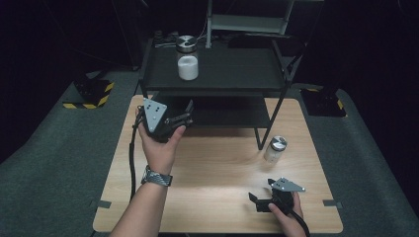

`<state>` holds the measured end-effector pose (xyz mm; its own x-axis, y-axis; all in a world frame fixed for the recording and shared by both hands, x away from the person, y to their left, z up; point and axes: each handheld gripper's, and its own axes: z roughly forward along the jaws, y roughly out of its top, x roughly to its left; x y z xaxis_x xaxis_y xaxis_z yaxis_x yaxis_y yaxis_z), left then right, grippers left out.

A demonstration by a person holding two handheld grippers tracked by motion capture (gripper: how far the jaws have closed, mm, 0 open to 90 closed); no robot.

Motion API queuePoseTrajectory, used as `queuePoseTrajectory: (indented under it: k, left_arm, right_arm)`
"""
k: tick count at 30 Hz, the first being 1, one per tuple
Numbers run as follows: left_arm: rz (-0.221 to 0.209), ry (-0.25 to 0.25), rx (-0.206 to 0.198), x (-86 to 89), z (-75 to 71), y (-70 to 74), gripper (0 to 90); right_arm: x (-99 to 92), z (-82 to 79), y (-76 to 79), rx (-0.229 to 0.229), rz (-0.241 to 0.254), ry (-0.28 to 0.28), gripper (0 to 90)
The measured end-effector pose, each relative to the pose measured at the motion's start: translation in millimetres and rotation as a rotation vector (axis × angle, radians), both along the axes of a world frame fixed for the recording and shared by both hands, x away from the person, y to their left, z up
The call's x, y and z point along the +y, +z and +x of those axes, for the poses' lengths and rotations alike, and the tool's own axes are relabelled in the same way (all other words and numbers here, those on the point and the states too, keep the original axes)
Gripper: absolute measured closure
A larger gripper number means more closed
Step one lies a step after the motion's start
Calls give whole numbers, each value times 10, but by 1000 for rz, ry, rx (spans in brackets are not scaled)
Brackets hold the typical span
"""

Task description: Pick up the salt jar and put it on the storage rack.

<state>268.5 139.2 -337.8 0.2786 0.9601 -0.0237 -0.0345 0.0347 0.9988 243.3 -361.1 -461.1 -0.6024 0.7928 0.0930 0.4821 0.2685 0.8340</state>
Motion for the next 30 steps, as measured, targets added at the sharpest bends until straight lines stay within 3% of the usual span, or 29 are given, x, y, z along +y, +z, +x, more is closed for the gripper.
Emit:
queuePoseTrajectory:
  k: [30]
  left_arm:
    - [5, -10, 107, 156, -370, -680, 5]
  right_arm:
    - [7, -4, 1, -3, -4, -1, 9]
